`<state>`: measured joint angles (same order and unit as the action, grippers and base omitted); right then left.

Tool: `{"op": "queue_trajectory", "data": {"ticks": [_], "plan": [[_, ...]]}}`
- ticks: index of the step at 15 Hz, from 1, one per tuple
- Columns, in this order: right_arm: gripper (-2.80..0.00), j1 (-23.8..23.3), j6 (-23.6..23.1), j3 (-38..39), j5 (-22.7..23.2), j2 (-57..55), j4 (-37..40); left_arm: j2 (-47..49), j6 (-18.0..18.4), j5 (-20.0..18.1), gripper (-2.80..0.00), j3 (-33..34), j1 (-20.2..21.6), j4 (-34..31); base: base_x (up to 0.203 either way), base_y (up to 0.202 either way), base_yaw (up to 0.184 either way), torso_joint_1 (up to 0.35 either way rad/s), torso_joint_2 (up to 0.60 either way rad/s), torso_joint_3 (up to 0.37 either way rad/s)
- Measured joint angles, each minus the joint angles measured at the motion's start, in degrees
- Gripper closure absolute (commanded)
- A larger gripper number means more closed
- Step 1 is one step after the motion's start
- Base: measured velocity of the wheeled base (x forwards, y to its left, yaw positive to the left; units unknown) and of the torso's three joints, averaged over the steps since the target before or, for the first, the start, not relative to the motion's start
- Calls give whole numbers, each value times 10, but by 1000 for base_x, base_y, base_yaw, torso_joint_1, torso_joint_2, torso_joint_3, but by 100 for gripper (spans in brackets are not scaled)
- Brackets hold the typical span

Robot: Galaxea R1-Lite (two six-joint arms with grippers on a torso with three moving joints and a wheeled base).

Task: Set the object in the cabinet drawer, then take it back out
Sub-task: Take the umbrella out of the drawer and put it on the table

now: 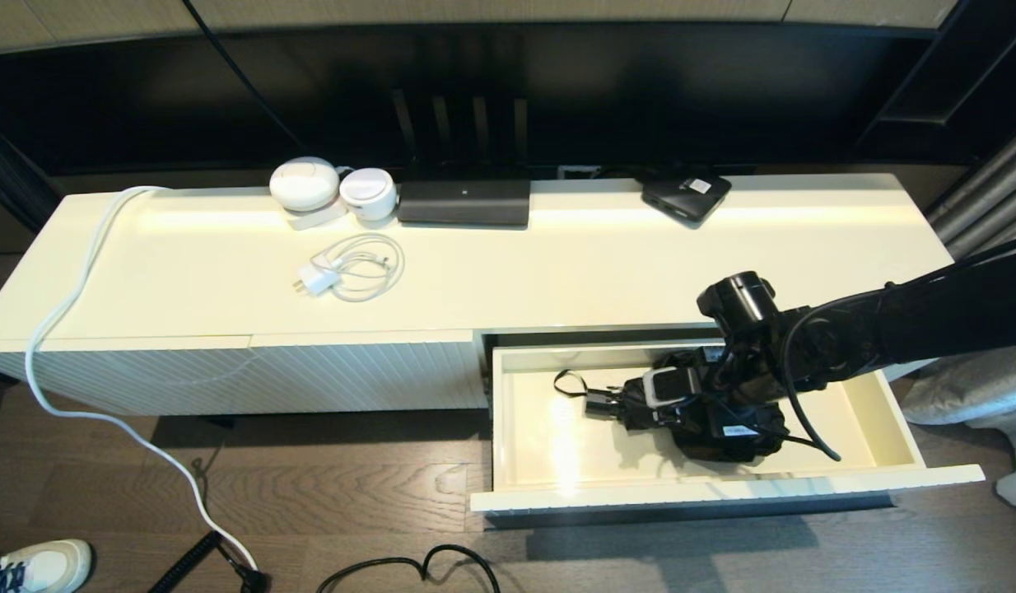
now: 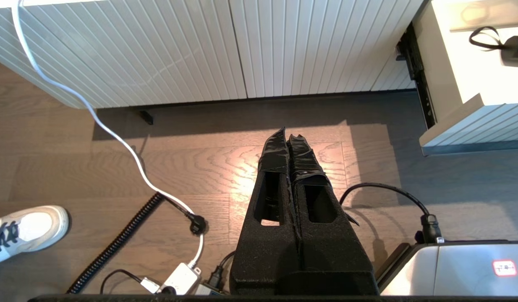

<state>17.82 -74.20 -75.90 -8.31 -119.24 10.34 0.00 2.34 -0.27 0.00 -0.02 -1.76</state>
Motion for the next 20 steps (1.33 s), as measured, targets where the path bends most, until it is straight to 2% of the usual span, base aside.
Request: {"op": "queue_trajectory", "data": {"ticks": [8,20], "plan": [[0,0,0,26,0,19,-1,0,0,0,0,0,0,0,0,0,0,0,0,0],[0,0,-1,104,-4,181,-1,0,0,0,0,0,0,0,0,0,0,0,0,0]]}}
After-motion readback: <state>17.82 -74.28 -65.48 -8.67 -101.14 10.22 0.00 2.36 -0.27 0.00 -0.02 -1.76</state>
